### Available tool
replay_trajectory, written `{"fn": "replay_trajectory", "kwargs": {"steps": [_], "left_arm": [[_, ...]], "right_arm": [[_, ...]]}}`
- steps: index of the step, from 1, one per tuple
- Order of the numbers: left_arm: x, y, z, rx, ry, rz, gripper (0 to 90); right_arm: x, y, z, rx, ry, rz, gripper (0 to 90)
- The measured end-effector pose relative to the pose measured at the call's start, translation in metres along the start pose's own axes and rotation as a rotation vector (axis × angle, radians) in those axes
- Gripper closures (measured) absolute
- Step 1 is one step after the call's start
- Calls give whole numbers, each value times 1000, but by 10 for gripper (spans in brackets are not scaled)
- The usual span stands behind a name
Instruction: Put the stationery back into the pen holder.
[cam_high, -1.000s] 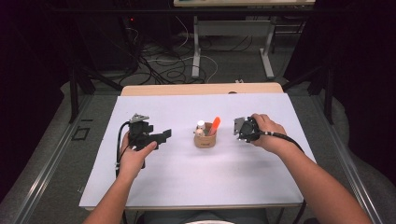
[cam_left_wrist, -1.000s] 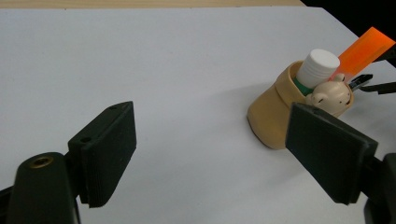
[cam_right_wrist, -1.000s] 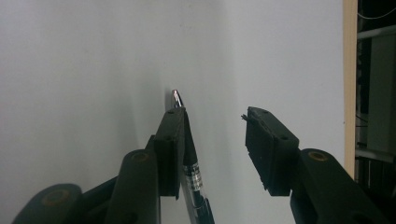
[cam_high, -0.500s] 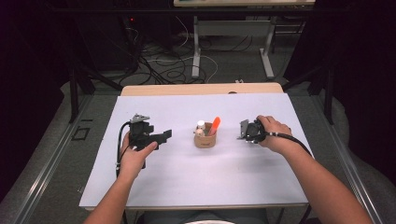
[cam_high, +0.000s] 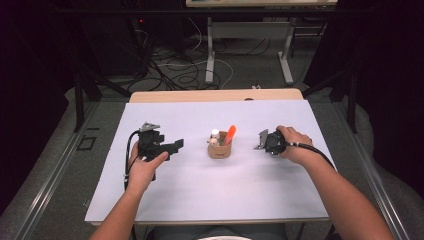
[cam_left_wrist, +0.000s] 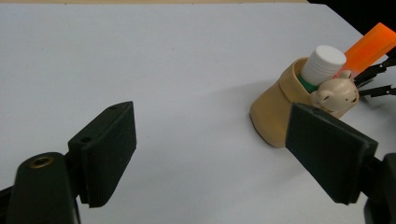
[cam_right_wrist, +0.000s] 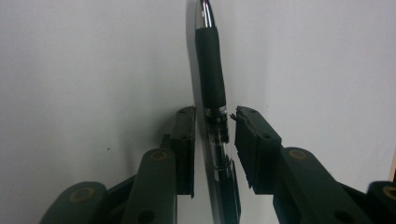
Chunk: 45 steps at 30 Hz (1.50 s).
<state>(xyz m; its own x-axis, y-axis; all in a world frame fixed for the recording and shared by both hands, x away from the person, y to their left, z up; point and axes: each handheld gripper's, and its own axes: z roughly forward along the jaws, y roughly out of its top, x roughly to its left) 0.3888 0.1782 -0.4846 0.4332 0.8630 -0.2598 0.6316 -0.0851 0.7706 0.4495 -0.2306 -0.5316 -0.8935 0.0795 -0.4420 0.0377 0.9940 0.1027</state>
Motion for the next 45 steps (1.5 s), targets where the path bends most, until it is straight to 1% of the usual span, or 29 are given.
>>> {"fn": "replay_trajectory", "kwargs": {"steps": [1,3,4,5,6,7,8,10,11,13,17,22,23,24,26,29,33,34,35,36,37,39,40,42,43,44,45], "left_arm": [[0,0,0,0,0,2,168],[0,0,0,-1,-1,1,168],[0,0,0,-1,0,1,168],[0,0,0,-1,0,0,168],[1,0,-1,-2,1,0,168],[1,0,-1,-3,1,-1,168],[1,0,-1,-3,1,-1,168],[1,0,-1,-5,2,-1,168],[1,0,-1,-4,2,-2,168],[1,0,-1,-4,2,-1,169],[0,0,-1,-4,2,0,169],[0,0,-1,-3,2,0,169],[0,0,-1,-3,3,0,169],[0,0,-1,-3,2,-2,168],[0,0,-1,-3,1,0,169],[0,0,-1,-4,0,1,169],[0,0,-1,-4,1,0,169],[0,0,-1,-4,1,-1,169],[0,0,-1,-4,1,0,169],[0,0,-1,-4,1,1,169],[0,0,-1,-4,1,3,168],[-1,0,-1,-3,-1,6,169],[-1,0,-1,-4,-2,4,169],[-1,0,-1,-2,-1,5,169],[-1,1,-1,-2,-2,4,169],[-1,1,-1,-3,-2,5,170],[-1,1,-1,-4,-2,6,170]], "right_arm": [[-2,1,0,-6,2,-25,697],[-3,2,1,-34,-4,-22,706],[-3,2,2,-39,-3,-25,707],[-4,3,2,-39,-1,-36,709],[-4,3,2,-33,2,-29,710],[-4,4,3,-26,13,-34,712],[-3,4,3,-22,14,-29,717],[-3,4,5,-32,8,-20,725],[-3,4,5,-35,9,-25,736],[-3,5,5,-22,20,-42,765],[-2,5,5,-13,29,-52,792],[-3,6,4,-7,32,-86,795],[-2,6,3,-1,26,-77,796],[-2,5,4,-13,18,-86,797],[-1,5,5,-23,17,-81,797],[-1,5,4,-17,16,-83,798],[-2,6,0,-28,6,-63,798],[-1,6,-1,-27,-2,-40,798],[-2,6,-1,-52,-7,-40,798],[-2,6,-2,-65,-7,-35,798],[-2,7,-4,-66,-7,-17,798],[-2,8,-8,-66,4,-15,798],[-2,8,-10,-71,6,-1,798],[-1,9,-14,-92,-3,20,798],[-1,10,-14,-116,-1,29,798],[-1,10,-16,-127,3,43,798],[-1,11,-19,-134,6,48,798]]}}
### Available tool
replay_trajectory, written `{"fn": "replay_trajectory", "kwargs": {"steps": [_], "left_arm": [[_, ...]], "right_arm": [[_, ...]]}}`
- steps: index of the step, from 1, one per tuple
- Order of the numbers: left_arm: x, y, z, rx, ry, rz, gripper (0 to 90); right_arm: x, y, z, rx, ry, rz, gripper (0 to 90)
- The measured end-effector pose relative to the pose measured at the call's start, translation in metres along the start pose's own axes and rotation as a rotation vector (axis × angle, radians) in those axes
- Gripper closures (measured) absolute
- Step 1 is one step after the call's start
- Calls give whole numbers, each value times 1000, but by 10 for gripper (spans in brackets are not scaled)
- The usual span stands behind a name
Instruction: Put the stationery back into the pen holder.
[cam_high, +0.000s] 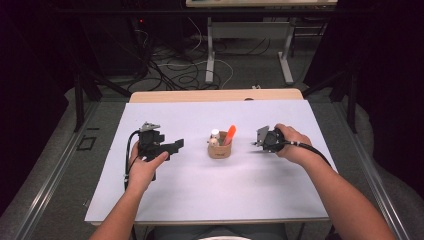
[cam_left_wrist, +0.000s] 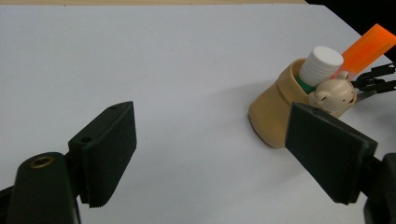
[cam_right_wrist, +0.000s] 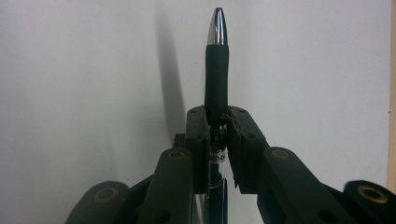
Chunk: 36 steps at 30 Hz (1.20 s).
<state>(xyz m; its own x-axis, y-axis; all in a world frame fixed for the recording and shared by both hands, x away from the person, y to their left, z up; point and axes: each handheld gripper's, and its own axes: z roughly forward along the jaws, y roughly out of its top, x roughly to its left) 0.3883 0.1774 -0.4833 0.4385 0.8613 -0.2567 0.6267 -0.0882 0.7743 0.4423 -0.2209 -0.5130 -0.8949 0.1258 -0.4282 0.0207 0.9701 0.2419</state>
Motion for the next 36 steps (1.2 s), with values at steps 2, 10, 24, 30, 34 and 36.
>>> {"fn": "replay_trajectory", "kwargs": {"steps": [2,10,24,30,34,36], "left_arm": [[0,0,0,-1,-2,1,171],[-6,3,-3,-5,-3,51,196],[-24,11,-11,-36,-46,147,259],[-30,13,-14,-48,-68,163,277],[-34,16,-18,-52,-87,172,278],[-37,16,-19,-63,-94,174,278]], "right_arm": [[0,2,-5,-21,4,20,798],[3,10,-25,-134,24,163,798],[9,23,-51,-339,71,397,798],[15,28,-59,-438,79,482,798],[20,31,-63,-489,102,534,798],[22,31,-63,-514,108,558,798]]}}
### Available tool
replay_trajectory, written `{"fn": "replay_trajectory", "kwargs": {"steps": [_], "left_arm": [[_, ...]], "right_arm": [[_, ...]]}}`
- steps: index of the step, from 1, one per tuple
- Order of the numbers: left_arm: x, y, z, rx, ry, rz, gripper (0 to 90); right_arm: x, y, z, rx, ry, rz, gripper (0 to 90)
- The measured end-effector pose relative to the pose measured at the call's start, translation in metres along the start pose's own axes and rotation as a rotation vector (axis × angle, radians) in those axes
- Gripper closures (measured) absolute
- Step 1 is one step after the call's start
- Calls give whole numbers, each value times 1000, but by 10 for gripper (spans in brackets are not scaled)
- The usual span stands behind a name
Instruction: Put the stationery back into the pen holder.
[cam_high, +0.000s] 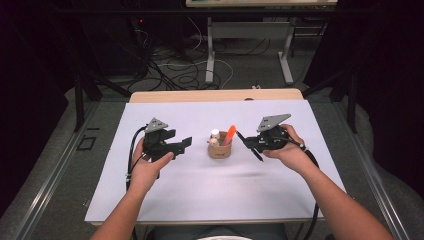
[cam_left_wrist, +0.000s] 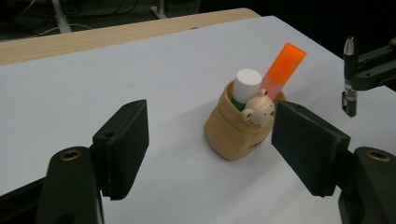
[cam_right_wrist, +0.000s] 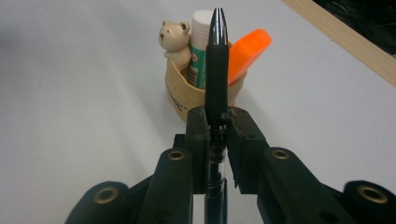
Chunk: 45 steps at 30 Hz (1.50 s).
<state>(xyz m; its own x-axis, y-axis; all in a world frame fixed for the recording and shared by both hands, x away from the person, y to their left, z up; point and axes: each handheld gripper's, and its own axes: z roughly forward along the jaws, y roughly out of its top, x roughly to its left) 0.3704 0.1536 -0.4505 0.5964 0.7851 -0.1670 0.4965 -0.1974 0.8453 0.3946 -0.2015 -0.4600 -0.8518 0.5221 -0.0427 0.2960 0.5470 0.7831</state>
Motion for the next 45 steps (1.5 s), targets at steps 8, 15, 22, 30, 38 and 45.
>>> {"fn": "replay_trajectory", "kwargs": {"steps": [8,15,22,30,38,45], "left_arm": [[-12,5,-5,-9,-61,-17,332],[-23,9,-8,-5,-113,-10,389],[-28,8,-5,23,-175,-19,455],[-40,6,3,63,-258,-55,501],[-50,2,9,101,-335,-80,561],[-58,0,11,119,-362,-74,631]], "right_arm": [[16,-4,1,-84,22,35,798],[34,-3,4,-177,49,74,798],[48,-8,11,-236,61,89,798],[59,-15,14,-276,60,109,798],[67,-22,18,-284,61,135,798],[75,-21,23,-290,79,133,798]]}}
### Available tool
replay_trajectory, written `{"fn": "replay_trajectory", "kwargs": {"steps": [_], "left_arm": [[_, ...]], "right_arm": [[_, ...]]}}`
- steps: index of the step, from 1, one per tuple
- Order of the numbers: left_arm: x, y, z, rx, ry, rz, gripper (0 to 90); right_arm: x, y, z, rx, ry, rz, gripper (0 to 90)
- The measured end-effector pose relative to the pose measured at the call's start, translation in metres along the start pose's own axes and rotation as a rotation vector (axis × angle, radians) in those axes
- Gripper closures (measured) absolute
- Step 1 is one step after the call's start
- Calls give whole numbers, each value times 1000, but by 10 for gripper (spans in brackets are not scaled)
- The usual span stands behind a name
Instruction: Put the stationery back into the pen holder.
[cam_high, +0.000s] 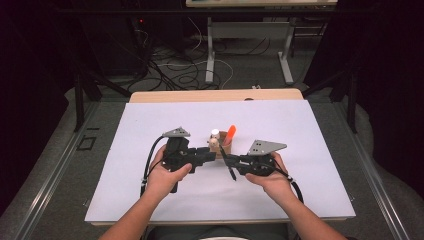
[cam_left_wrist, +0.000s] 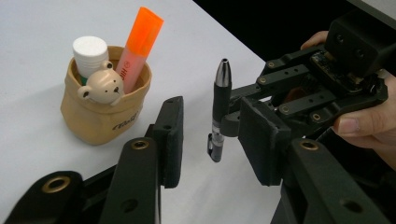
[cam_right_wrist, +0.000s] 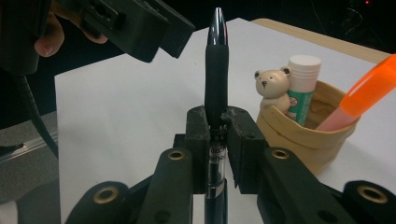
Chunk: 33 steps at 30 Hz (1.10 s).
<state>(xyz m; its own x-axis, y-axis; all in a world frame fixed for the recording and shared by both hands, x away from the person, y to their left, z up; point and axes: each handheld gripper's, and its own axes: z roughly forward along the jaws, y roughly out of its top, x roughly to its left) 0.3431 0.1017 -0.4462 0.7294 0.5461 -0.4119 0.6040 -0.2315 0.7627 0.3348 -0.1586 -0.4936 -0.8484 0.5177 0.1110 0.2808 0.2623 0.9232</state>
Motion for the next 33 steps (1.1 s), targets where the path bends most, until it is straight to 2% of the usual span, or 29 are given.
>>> {"fn": "replay_trajectory", "kwargs": {"steps": [7,10,11,16,21,22,25,33], "left_arm": [[-3,-3,4,10,-16,-8,674],[-3,-4,6,16,-20,-5,689],[-4,-5,7,11,-16,-8,691],[-3,-6,6,8,-17,-23,727],[-3,-7,8,6,-18,-38,755],[-3,-7,8,8,-16,-37,766],[-2,-7,7,6,-15,-56,792],[-2,-8,7,4,-12,-59,800]], "right_arm": [[5,0,5,-7,21,-10,798],[8,1,6,10,34,-13,798],[8,1,7,6,40,-24,798],[12,1,9,10,53,-11,798],[14,1,13,2,65,-23,798],[15,2,12,17,71,-25,798],[16,2,13,13,69,-16,798],[16,1,13,13,65,-16,797]]}}
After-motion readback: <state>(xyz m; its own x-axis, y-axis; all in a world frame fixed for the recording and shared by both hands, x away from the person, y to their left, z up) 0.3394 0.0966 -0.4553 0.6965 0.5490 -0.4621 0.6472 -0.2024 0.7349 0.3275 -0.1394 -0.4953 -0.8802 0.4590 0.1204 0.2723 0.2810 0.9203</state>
